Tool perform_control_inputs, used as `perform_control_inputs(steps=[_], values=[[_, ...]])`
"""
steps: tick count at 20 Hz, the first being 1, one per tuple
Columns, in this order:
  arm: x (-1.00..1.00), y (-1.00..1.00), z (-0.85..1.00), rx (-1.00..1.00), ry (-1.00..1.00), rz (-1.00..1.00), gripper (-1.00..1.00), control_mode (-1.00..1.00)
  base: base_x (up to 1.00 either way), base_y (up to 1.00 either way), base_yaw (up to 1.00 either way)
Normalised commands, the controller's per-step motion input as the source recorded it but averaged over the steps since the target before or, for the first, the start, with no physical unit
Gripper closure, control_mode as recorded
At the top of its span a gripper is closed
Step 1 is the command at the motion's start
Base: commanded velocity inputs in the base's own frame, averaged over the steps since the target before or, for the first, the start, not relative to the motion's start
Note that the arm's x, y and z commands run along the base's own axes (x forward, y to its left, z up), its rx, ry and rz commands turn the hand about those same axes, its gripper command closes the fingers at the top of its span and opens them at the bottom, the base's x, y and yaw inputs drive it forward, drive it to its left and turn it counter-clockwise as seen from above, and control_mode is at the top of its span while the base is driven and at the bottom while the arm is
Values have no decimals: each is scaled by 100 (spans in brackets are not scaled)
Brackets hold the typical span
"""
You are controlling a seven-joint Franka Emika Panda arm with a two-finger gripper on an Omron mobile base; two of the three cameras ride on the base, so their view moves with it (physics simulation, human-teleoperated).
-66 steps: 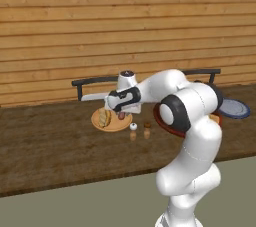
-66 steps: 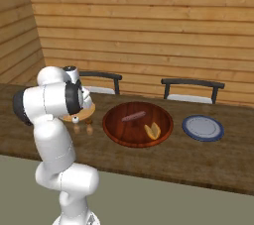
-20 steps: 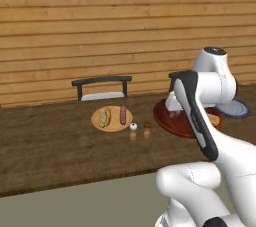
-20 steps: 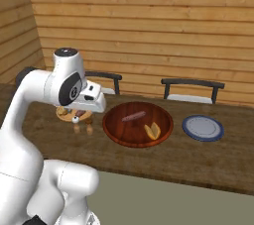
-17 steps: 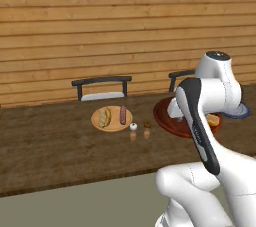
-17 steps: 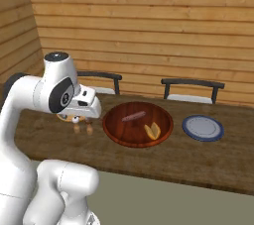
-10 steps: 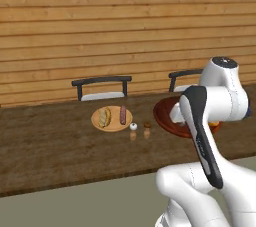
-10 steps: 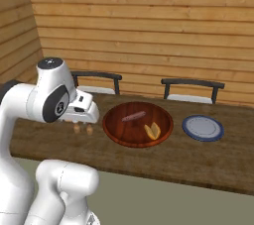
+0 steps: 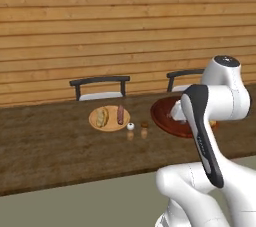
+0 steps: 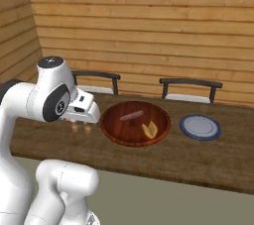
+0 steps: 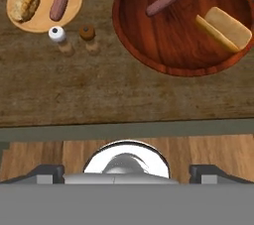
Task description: Place one bun and one sausage from the bowl on each plate.
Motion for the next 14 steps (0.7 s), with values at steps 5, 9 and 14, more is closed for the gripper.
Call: perform_control_inputs(steps=[5, 9, 14], values=[[0, 0, 0, 0, 0, 0, -100, 100, -23, -87, -1], [0, 0, 0, 0, 0, 0, -100, 100, 0, -82, 0], [0, 0, 0, 0, 0, 0, -100, 100, 4, -60, 0]])
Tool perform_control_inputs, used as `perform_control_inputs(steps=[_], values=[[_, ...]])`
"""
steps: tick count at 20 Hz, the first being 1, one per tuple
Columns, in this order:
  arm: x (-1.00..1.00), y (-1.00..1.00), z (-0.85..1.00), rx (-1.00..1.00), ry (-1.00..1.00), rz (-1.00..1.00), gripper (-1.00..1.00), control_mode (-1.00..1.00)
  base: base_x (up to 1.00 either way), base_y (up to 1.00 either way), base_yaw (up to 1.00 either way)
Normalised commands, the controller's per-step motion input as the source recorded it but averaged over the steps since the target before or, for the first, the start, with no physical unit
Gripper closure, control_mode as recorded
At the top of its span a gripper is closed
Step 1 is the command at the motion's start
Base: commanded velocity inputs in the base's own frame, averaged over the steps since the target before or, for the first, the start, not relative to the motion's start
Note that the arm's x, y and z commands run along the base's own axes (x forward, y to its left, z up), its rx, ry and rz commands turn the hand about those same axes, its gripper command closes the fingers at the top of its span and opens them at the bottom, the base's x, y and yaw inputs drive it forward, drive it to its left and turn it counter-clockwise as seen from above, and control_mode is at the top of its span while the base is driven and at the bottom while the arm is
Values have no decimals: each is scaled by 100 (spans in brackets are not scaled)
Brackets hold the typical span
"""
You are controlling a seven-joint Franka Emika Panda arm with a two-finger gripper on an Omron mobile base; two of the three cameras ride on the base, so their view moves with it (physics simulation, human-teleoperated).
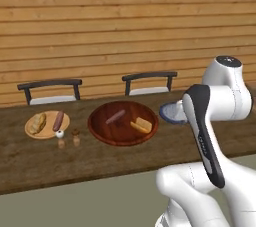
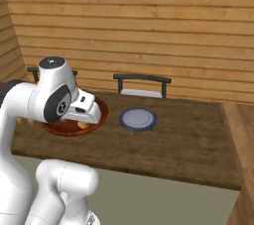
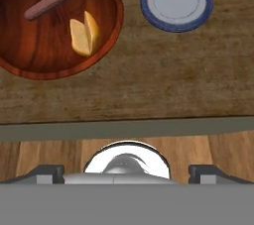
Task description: Place one bun and one sausage from the bowl on each plate.
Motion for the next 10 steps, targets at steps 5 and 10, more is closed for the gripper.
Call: perform_control_inputs(steps=[5, 10], values=[[0, 0, 0, 0, 0, 0, -100, 100, 31, -32, 0], [0, 0, 0, 0, 0, 0, -100, 100, 28, -27, 0]])
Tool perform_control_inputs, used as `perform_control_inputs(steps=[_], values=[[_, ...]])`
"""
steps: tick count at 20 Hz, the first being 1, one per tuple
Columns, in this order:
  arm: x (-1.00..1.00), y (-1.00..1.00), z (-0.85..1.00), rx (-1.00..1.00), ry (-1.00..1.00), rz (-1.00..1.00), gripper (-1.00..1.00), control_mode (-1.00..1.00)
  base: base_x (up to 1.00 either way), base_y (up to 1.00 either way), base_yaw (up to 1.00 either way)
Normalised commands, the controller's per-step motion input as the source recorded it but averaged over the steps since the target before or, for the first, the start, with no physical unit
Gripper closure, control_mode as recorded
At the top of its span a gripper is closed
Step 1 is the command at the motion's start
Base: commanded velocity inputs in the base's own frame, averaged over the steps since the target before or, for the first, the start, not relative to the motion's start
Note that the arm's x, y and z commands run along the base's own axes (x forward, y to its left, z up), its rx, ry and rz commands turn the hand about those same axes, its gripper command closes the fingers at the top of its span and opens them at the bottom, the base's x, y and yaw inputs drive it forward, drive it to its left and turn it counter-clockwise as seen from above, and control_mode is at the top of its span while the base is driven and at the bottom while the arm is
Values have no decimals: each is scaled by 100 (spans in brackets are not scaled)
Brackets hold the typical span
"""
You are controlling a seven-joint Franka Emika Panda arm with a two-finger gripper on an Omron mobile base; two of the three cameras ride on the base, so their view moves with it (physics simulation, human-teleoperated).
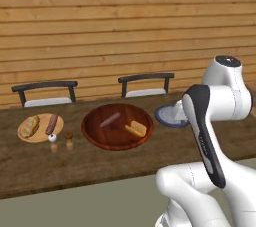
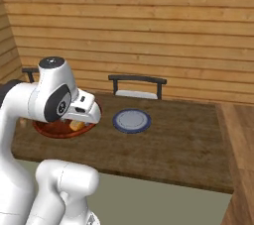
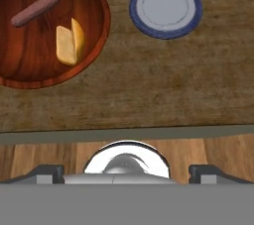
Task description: Place one bun and one sausage from the bowl on each plate.
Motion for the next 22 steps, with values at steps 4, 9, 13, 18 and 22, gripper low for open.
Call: perform_control_inputs(steps=[4, 9, 13, 18, 22], values=[[23, -9, -1, 0, 0, 0, -100, -100, 1, -6, 0], [99, 74, -30, 0, 0, 10, -100, -100, 0, 0, 0], [100, 72, -30, 1, 1, 14, -100, -100, 0, 0, 0], [98, 48, -32, 3, 4, 17, -100, -100, 0, 0, 0], [88, 16, -27, 3, 5, 13, -100, -100, 0, 0, 0]])
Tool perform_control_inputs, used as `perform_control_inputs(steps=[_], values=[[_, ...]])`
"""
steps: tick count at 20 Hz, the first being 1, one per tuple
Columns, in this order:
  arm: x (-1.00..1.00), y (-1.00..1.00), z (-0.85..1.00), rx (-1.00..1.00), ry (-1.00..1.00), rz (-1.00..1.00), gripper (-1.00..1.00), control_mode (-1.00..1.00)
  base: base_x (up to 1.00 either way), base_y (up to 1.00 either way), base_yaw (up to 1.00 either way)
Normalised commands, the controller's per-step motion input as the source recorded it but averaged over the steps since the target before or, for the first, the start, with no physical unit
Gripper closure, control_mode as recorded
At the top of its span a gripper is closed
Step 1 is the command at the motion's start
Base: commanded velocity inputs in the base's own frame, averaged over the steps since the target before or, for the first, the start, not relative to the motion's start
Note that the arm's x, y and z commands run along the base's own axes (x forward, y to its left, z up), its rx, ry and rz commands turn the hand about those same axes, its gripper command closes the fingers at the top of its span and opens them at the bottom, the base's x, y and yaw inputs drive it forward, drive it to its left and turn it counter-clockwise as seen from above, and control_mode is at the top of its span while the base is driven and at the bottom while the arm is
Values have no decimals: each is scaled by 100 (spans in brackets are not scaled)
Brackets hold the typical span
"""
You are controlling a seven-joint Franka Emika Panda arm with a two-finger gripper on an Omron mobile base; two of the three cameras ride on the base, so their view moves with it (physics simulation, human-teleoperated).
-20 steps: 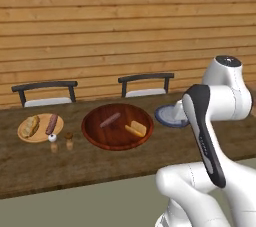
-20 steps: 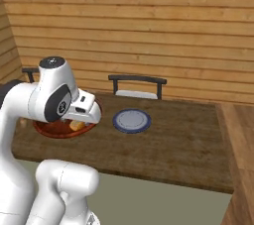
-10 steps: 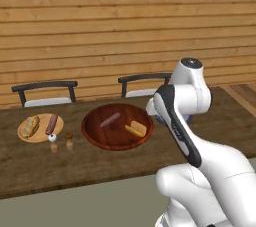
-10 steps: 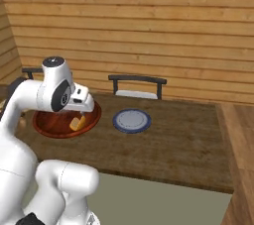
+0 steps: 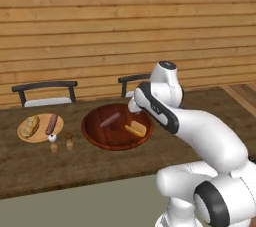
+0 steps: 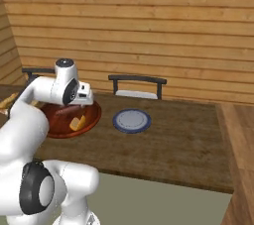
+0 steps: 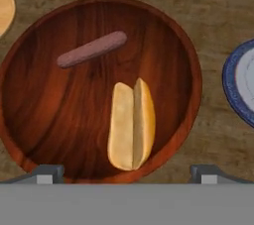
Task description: Place one bun and one sausage from the bowl on each plate.
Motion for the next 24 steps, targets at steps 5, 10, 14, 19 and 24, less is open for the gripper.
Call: perform_control_inputs(steps=[5, 10, 14, 19, 24], values=[[42, 0, -43, 3, 9, 13, -100, -100, 0, 0, 0], [3, -1, -40, -1, 19, 1, -100, -100, 0, 0, 0], [0, 0, -12, -7, 35, 0, -100, -100, 0, 0, 0], [14, 0, -27, -1, 13, 1, -100, -100, 0, 0, 0], [23, 0, -52, 0, 0, 0, -100, -100, 0, 0, 0]])
